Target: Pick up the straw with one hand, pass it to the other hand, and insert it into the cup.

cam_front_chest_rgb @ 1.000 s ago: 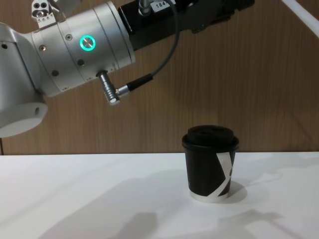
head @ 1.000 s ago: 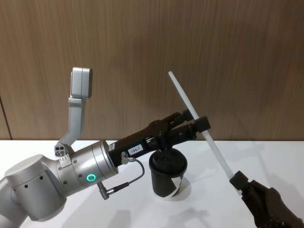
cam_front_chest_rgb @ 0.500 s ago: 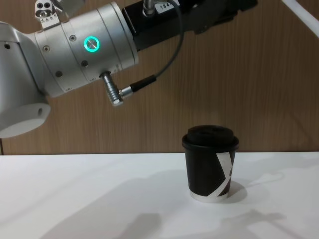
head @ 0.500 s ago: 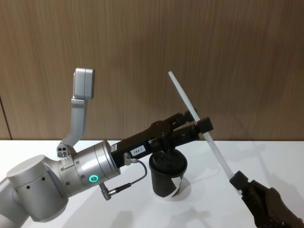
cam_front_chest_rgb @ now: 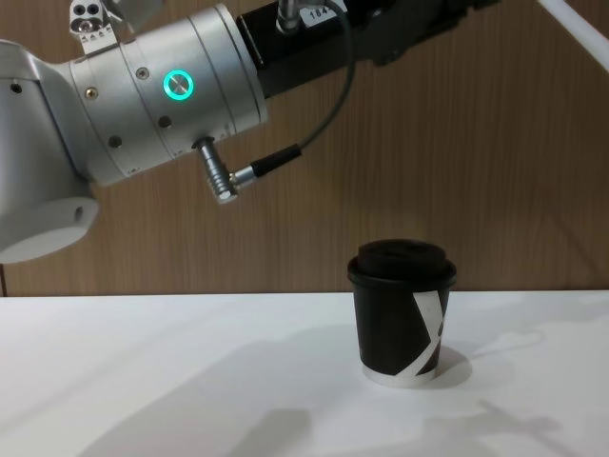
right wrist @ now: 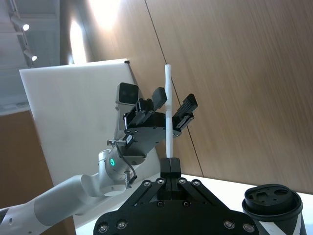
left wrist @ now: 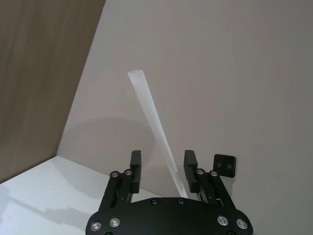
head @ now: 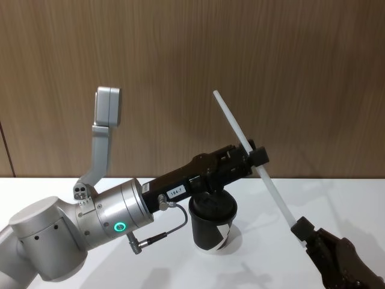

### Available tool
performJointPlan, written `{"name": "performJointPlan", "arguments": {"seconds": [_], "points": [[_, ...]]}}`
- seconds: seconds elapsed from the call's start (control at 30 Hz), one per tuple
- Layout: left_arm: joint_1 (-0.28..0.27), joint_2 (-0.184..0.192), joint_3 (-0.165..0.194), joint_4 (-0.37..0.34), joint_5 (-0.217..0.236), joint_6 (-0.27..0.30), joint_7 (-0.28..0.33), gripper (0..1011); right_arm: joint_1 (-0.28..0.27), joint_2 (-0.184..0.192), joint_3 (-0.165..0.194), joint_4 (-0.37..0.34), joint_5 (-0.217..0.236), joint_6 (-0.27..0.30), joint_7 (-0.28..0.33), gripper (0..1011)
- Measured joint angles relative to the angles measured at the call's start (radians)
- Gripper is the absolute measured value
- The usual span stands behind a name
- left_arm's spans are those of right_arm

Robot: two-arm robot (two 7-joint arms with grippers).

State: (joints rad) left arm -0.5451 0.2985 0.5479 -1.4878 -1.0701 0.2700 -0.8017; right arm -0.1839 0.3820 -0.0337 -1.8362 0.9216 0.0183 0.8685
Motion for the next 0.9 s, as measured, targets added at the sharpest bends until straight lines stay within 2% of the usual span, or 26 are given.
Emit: {"name": "performJointPlan", "arguments": {"seconds": [0.03,0.07,0.23,0.43,0.9], "points": [[0.000,0.000,0.000,0.000,0.000,0.000,0.000,547,0.000,0.000,0.000,0.000,0.000,0.000,0.000,2],[0.000,0.000,0.000,0.000,0.000,0.000,0.000,534,0.000,0.000,0.000,0.000,0.000,0.000,0.000,2],[0.000,0.000,0.001,-0.001,0.001,-0.001,0.001,339,0.000,0.000,0.000,0.000,0.000,0.000,0.000,2],[0.000,0.001,0.002,-0.001,0.001,-0.002,0.001,161,0.000,0.000,0.000,0.000,0.000,0.000,0.000,2],[0.000,0.001,0.002,-0.001,0.003,-0.002,0.002,59,0.000,0.000,0.000,0.000,0.000,0.000,0.000,2]]}}
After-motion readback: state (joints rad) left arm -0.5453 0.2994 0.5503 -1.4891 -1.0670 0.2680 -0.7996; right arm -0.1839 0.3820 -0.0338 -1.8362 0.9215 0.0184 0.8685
